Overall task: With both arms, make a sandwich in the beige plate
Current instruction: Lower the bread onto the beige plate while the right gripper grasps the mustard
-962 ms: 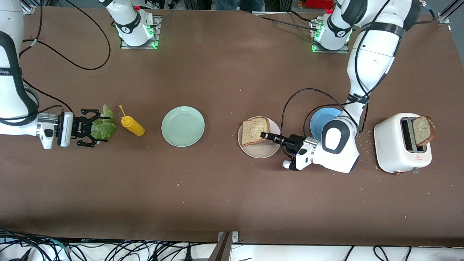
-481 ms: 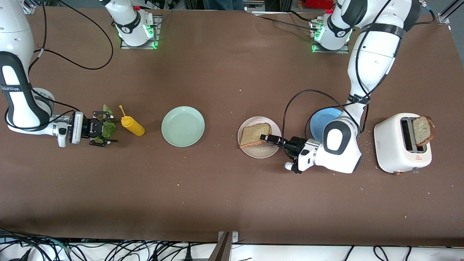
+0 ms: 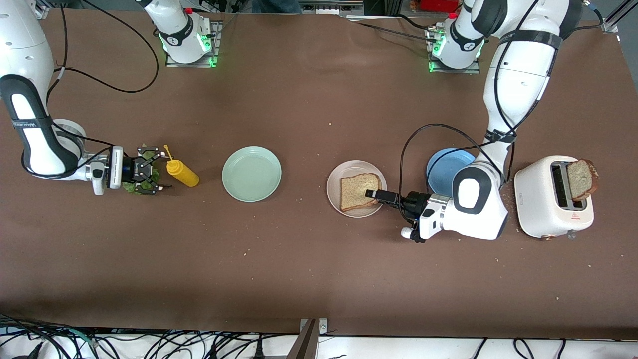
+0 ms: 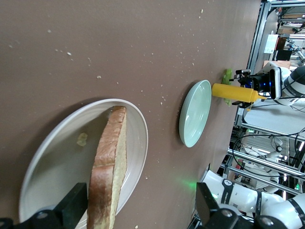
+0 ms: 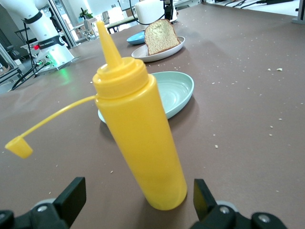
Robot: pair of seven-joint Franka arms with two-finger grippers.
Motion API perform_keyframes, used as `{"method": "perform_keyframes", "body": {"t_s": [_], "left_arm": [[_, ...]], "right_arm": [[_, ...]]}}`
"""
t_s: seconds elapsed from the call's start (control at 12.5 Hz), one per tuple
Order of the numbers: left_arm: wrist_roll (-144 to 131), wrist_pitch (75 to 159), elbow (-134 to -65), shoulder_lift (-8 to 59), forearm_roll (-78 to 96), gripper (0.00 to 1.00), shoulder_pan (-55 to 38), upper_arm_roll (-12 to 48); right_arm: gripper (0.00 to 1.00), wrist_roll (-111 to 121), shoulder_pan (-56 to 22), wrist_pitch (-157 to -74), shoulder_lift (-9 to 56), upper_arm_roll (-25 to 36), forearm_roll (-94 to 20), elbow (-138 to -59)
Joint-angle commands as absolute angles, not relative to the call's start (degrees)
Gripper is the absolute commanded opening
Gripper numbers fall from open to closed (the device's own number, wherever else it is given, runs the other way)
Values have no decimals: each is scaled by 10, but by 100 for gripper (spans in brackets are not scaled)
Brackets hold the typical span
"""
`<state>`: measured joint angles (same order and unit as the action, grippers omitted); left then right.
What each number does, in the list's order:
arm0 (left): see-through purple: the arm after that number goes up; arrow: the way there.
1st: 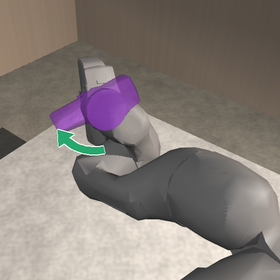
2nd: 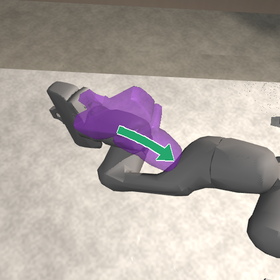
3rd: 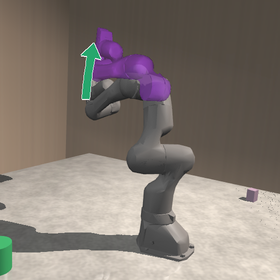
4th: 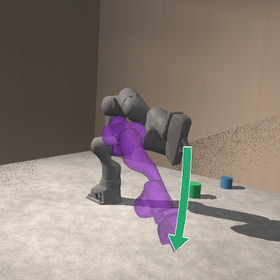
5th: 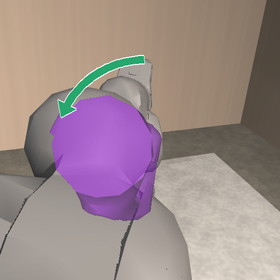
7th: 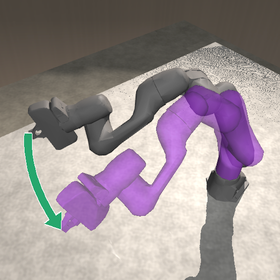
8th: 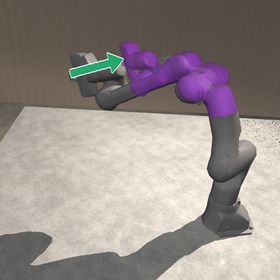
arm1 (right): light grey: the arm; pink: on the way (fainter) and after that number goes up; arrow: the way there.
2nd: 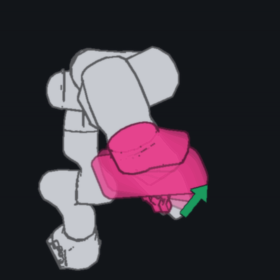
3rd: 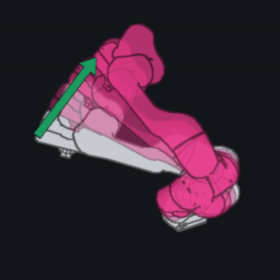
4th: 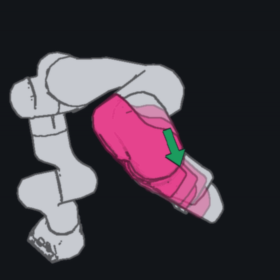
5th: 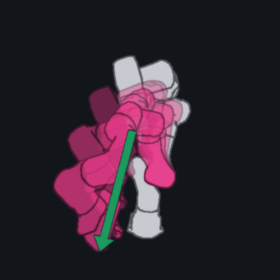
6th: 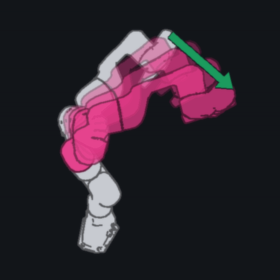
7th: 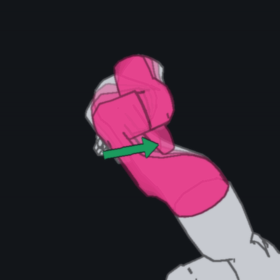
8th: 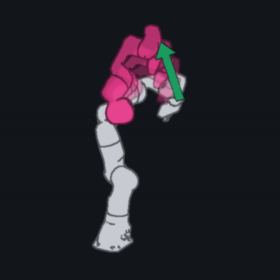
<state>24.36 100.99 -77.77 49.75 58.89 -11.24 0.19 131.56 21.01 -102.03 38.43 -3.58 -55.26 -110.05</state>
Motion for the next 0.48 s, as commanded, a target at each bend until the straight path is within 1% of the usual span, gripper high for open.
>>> {"method": "perform_keyframes", "body": {"t_s": [0.0, 0.16, 0.4], "left_arm": [[199, 1010, -782, 462, 550, 100, -111, -14], [165, 1010, -780, 448, 530, 100, -111, -22], [142, 1009, -779, 423, 470, 100, -111, -59]], "right_arm": [[100, 1344, 218, -1013, 386, -41, -570, -1113], [100, 1351, 214, -1012, 393, -44, -592, -1113], [99, 1351, 195, -1013, 396, -44, -625, -1113]]}}
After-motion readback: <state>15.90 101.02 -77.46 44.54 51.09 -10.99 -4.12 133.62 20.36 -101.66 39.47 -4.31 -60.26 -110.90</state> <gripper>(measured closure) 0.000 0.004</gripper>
